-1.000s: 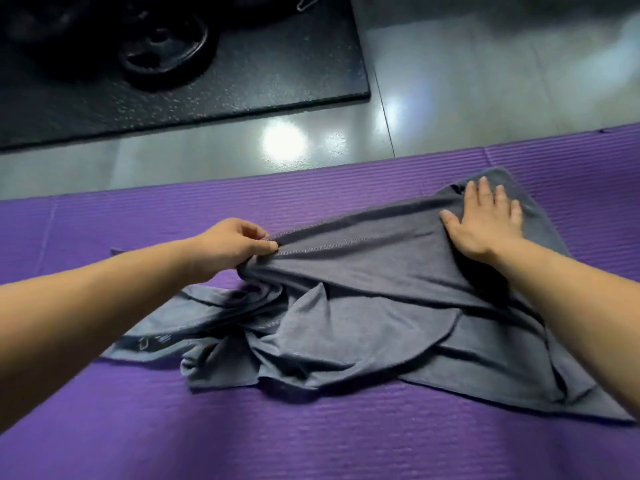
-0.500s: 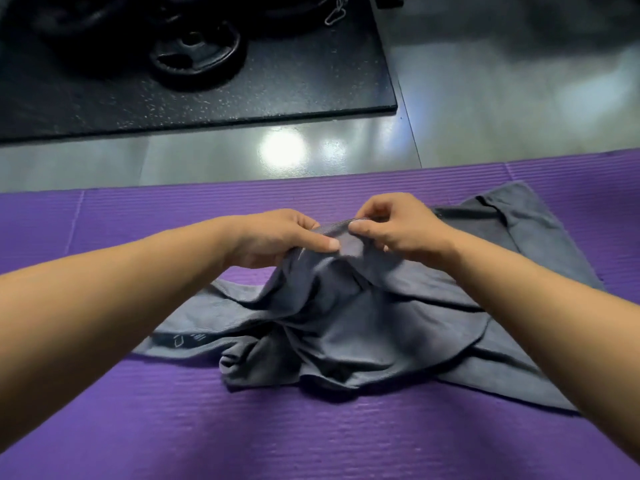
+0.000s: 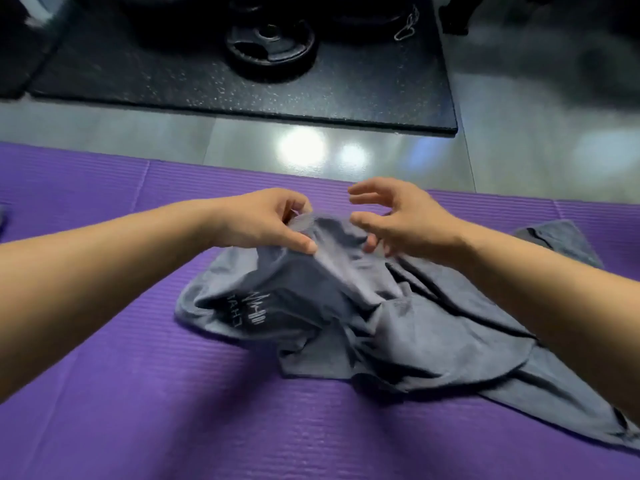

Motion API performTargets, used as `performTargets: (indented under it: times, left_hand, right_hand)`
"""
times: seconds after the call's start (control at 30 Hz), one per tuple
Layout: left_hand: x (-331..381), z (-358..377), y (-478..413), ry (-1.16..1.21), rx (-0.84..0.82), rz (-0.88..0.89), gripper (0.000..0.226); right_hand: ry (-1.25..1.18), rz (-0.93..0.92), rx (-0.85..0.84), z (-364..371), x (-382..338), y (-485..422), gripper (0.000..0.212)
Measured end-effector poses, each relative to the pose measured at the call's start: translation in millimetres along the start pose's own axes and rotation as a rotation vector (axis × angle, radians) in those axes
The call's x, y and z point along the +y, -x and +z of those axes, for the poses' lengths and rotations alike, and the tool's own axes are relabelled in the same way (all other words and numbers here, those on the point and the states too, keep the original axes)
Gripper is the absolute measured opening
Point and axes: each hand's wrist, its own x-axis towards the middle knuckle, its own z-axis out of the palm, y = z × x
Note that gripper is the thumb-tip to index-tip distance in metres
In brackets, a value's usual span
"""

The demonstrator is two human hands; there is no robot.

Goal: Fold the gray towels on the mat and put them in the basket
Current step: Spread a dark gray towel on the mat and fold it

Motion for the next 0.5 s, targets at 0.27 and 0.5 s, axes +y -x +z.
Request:
performTargets:
  times: [0.27,0.5]
  left_hand:
    - [-22.3,-21.6,40.6,-0.203,0.075,0.059,0.034]
    - [-58.8,-75.0,86.2,-0.204,0.189,-0.126,0.034]
  right_hand:
    - [0.131,0.04,-0.072,33.4,-34.1,-8.5,0.017]
    - [0.362,0.249,0.221,12.7,-15.3,-27.4,0.008]
